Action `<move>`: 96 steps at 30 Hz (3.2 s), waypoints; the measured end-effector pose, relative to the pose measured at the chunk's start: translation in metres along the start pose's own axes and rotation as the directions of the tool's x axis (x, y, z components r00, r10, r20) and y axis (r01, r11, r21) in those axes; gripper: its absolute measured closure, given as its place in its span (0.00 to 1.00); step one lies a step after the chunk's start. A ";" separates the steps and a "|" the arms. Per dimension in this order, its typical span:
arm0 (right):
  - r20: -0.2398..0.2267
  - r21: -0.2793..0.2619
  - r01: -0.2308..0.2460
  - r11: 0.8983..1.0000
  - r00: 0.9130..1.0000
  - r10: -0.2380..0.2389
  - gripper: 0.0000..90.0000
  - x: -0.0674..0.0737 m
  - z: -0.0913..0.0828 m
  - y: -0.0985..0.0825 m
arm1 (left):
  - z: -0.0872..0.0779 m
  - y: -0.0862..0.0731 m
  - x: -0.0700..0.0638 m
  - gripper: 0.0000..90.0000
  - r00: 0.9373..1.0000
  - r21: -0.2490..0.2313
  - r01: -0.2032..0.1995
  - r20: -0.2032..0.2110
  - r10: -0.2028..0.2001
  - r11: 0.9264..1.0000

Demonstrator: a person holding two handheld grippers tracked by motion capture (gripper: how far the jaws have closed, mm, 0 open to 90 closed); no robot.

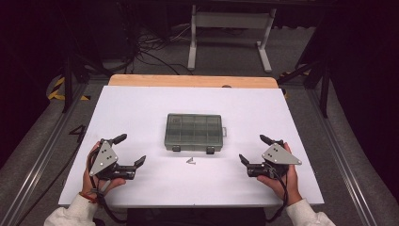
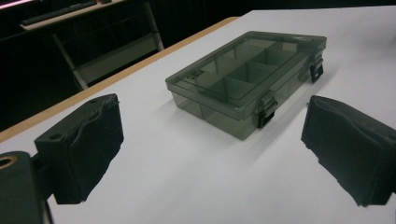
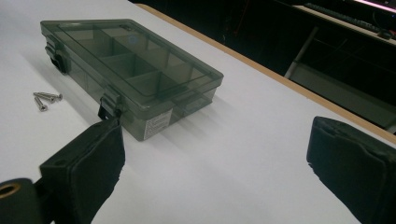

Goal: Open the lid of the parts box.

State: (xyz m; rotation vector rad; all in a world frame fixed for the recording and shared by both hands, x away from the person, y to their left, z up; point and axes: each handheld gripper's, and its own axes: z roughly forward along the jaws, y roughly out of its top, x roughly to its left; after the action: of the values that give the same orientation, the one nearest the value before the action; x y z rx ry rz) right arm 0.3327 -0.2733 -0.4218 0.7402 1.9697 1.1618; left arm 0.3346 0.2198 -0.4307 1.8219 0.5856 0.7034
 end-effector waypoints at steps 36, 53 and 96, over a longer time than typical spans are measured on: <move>-0.049 0.100 -0.003 0.995 0.999 0.008 0.06 0.002 0.030 -0.005 | 0.027 -0.005 0.006 0.06 0.996 0.095 -0.029 0.086 0.021 0.995; -0.199 0.170 0.000 0.985 0.979 0.035 0.09 0.007 0.060 0.003 | 0.053 -0.004 0.009 0.04 0.991 0.127 -0.048 0.132 0.031 0.991; -0.339 0.283 0.021 0.959 0.937 0.080 0.70 0.008 0.091 0.012 | 0.062 -0.003 0.009 0.04 0.986 0.137 -0.060 0.160 0.038 0.989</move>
State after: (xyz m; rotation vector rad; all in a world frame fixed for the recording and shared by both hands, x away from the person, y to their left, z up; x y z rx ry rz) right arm 0.4032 -0.2176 -0.4437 0.7485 2.4671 1.0981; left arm 0.3839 0.1866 -0.4495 2.0083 0.4982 0.5558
